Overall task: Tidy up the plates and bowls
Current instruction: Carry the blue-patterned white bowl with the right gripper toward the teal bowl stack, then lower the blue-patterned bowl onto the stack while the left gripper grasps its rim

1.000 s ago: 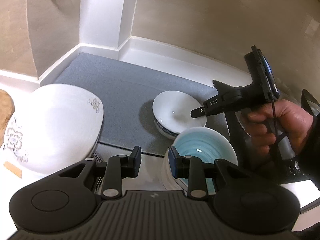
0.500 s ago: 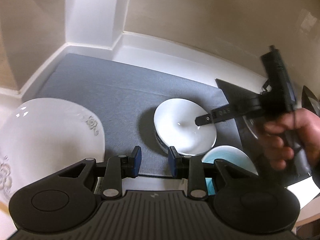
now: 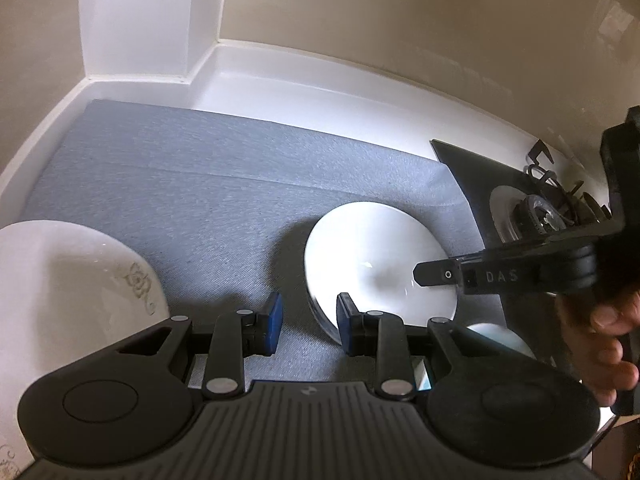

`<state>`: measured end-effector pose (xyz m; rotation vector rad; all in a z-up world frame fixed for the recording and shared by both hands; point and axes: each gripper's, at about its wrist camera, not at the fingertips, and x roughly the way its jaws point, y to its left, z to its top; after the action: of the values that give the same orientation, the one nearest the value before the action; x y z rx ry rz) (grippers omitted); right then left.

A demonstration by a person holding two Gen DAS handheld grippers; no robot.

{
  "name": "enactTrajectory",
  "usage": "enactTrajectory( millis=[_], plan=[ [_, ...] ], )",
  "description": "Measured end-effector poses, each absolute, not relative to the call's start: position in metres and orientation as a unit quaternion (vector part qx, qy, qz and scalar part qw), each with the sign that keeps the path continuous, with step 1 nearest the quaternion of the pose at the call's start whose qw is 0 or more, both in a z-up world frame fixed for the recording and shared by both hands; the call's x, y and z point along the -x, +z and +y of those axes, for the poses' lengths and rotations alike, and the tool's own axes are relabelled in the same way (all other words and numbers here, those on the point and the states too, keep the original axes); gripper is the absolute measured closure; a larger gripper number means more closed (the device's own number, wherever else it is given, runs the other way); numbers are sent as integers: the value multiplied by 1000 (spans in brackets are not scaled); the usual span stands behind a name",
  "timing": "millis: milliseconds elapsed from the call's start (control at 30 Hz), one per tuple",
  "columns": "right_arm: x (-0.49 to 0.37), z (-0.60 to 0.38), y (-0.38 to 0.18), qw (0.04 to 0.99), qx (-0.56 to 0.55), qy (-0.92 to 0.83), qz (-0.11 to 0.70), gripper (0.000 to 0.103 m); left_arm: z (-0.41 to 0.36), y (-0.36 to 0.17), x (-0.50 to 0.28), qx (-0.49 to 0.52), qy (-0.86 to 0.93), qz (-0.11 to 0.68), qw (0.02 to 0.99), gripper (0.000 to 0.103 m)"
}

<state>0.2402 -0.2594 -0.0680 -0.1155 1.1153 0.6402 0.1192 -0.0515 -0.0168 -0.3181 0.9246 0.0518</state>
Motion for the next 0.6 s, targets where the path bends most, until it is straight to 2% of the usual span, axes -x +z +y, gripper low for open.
enactTrajectory(
  millis=[300,400,467,600],
  plan=[
    [-239,-253,-67,800,68,293,519,84,-44,-29,-133,171,28,448,877,71],
    [-238,-251,-66,799,73,297,518,88,-43,-32,-134,177,22,450,875,79],
    [-238,-249,-66,798,73,301,518,92,-45,-33,-136,176,9,449,876,92],
    [-236,-246,-66,802,78,297,512,94,-48,-32,-139,165,6,447,879,92]
  ],
)
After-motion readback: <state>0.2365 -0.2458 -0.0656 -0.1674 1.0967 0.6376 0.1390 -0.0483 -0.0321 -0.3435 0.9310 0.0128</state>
